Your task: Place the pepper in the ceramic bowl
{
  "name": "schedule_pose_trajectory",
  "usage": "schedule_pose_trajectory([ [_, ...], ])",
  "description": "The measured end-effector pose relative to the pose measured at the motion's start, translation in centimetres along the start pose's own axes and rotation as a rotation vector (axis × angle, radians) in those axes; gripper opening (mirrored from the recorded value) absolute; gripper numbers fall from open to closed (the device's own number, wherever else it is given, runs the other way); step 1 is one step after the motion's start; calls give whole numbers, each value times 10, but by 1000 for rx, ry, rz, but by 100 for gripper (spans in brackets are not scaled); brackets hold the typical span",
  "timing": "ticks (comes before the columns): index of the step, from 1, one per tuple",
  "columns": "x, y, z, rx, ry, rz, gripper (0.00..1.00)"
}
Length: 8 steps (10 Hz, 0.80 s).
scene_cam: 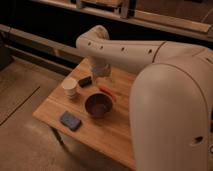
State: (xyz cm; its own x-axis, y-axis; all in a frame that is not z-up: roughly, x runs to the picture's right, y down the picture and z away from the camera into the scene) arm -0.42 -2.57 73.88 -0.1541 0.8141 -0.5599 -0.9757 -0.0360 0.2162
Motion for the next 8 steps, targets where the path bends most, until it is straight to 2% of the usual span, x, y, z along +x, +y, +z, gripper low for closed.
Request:
schedule_pose_trajectory([
  [2, 4, -2, 1, 62, 0, -123, 65],
  [4, 8, -11, 1, 154, 7, -293, 65],
  [5, 9, -16, -1, 222, 13, -420, 65],
  [7, 9, -20, -3, 269, 19, -504, 65],
  [8, 9, -20, -3, 276, 21, -518, 65],
])
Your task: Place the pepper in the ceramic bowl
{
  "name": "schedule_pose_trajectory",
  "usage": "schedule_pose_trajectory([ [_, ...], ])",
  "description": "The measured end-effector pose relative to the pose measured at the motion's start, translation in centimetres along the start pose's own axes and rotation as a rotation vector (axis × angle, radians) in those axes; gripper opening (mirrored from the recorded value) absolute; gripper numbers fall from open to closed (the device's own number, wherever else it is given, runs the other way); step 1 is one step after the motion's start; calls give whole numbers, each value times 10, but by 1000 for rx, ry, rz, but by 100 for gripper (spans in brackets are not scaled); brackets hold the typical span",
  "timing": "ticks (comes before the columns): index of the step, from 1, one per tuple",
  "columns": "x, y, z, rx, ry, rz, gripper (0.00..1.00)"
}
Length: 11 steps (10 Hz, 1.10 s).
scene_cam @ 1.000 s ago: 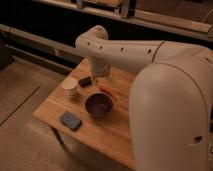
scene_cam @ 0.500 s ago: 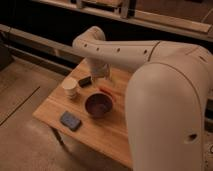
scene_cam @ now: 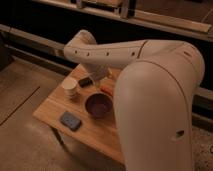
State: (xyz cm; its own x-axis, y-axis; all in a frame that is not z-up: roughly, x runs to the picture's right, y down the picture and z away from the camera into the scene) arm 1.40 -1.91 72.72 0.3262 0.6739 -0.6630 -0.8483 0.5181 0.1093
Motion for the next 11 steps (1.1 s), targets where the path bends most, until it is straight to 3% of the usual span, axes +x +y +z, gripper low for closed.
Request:
schedule_pose_trajectory([
  [2, -2, -1, 0, -9, -10, 11, 65],
  [3, -5, -5, 1, -40, -26, 42, 65],
  [5, -9, -31, 11, -138, -67, 135, 65],
  [7, -2, -68, 18, -170, -87, 153, 65],
  [9, 2, -88, 21, -175, -105, 108, 65],
  [11, -5, -90, 28, -193, -135, 20, 65],
])
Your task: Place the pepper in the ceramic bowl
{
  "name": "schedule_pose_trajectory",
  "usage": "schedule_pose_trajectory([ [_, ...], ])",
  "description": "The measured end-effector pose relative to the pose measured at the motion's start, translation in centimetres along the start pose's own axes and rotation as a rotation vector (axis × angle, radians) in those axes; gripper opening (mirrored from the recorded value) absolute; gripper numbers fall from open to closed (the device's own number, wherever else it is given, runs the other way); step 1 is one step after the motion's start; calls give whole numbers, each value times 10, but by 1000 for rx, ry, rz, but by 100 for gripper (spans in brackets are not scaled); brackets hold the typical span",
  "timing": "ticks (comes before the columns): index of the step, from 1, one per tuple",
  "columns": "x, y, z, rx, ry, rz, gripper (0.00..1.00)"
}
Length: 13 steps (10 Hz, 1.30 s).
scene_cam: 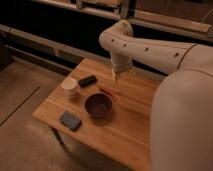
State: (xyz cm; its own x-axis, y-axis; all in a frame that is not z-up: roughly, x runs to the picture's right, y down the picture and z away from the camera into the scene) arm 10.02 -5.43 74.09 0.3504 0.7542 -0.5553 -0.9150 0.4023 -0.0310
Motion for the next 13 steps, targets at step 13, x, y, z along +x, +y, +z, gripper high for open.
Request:
schedule_pose_trajectory([
  [13, -51, 28, 69, -106, -56, -302, 65],
])
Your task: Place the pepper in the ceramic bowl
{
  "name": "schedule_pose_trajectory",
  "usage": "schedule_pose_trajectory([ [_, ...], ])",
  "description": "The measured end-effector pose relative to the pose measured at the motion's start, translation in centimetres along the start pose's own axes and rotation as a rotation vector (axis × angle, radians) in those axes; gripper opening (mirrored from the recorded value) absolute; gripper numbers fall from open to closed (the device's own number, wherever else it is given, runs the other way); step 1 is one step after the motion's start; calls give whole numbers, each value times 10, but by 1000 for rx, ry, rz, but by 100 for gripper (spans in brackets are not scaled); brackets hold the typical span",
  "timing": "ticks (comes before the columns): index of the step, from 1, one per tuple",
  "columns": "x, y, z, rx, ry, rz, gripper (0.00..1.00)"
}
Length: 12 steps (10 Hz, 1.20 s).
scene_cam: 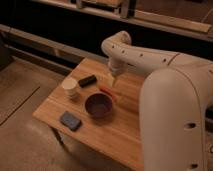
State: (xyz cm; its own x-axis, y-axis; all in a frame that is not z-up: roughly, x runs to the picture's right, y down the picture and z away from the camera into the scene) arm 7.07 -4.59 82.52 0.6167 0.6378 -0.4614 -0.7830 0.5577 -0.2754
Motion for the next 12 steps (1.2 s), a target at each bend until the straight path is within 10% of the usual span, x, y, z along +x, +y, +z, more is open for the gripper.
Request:
schedule_pose_trajectory([
  [12, -18, 14, 51, -68, 73, -33, 65],
])
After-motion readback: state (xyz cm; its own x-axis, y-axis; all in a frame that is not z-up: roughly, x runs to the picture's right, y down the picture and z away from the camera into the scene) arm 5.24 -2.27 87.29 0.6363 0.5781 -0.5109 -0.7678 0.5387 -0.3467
